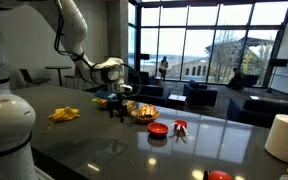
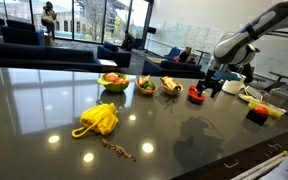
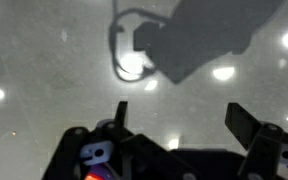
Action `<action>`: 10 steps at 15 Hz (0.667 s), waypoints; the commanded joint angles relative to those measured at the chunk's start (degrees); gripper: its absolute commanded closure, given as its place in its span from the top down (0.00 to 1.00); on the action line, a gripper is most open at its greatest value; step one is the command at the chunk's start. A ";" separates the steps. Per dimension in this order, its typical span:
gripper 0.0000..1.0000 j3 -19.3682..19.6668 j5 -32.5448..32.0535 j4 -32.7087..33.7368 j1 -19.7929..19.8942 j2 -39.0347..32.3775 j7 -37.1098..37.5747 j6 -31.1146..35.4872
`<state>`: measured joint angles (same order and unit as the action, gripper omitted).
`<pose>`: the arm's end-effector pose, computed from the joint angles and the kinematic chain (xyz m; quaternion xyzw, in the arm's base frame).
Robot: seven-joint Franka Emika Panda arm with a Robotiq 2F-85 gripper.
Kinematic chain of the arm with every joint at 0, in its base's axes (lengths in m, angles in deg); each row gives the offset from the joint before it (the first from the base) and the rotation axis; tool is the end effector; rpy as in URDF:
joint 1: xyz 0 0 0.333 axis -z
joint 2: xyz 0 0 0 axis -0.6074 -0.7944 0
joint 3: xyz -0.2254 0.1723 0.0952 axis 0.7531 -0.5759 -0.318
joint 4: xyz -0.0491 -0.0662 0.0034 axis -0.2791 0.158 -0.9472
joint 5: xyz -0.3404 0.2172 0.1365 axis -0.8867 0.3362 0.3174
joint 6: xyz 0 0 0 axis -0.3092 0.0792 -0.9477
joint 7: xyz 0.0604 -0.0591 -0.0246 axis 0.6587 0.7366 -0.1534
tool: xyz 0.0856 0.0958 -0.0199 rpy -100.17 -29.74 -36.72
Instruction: Put the toy inside the green bowl
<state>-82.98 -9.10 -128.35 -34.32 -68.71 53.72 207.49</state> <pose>0.4745 -0.0639 0.2287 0.9948 -0.0993 -0.0108 0.0216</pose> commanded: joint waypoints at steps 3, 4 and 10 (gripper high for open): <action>1.00 0.56 -1.11 -3.33 1.32 1.50 0.06 1.77; 1.00 0.79 -1.24 -3.76 1.59 1.83 0.12 2.37; 1.00 2.18 -1.37 -5.17 3.23 3.29 -2.13 2.74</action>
<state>-81.29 -9.36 -131.15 -32.27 -68.33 52.77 209.33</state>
